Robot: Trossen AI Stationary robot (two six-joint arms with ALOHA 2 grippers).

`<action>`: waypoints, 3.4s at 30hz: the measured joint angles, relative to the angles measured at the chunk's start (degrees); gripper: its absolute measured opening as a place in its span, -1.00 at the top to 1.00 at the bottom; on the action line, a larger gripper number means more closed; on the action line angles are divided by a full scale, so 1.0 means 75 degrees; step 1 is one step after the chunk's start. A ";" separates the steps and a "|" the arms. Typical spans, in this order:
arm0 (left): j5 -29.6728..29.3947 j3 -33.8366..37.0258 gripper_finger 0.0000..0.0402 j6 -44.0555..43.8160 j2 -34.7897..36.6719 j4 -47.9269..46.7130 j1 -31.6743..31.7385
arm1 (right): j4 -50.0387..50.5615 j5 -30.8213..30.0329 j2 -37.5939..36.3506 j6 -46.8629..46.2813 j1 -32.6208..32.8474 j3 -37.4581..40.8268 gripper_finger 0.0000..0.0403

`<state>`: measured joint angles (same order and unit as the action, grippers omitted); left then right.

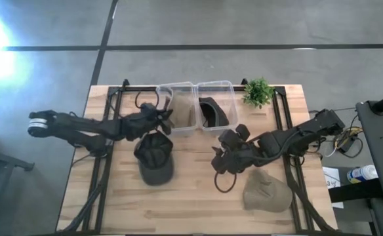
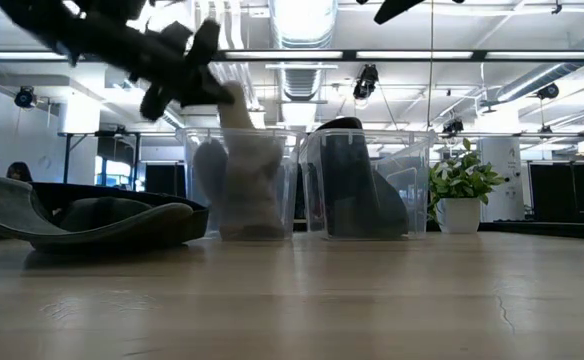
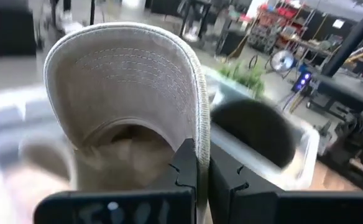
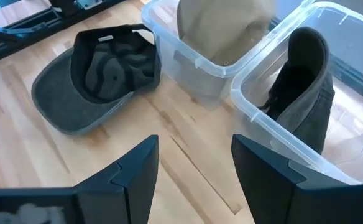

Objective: Pick & Place hat
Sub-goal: Put the left brown cap into the left transparent bin, then put the brown cap into the left transparent bin

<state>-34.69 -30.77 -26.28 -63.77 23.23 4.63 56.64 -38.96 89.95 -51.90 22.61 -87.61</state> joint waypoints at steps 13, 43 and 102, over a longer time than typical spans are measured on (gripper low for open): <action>0.0141 0.0627 0.91 -0.1100 -0.0215 -0.0165 -0.0115 | 0.0017 0.0153 -0.0028 0.0185 -0.0312 0.0000 0.00; 0.5266 -0.1804 0.10 -0.2213 0.1695 -0.2355 -0.1386 | 0.3640 0.5244 -0.0095 -0.2913 0.0514 0.0862 0.00; 0.2425 -0.1897 0.10 -0.4920 -0.2871 -0.2024 -0.3952 | -0.2831 0.1985 0.0499 -0.0975 -0.0384 0.2980 0.00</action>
<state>-16.50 -44.99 -63.18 -85.30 8.05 -25.01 35.41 -24.07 93.69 -59.21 19.73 -65.26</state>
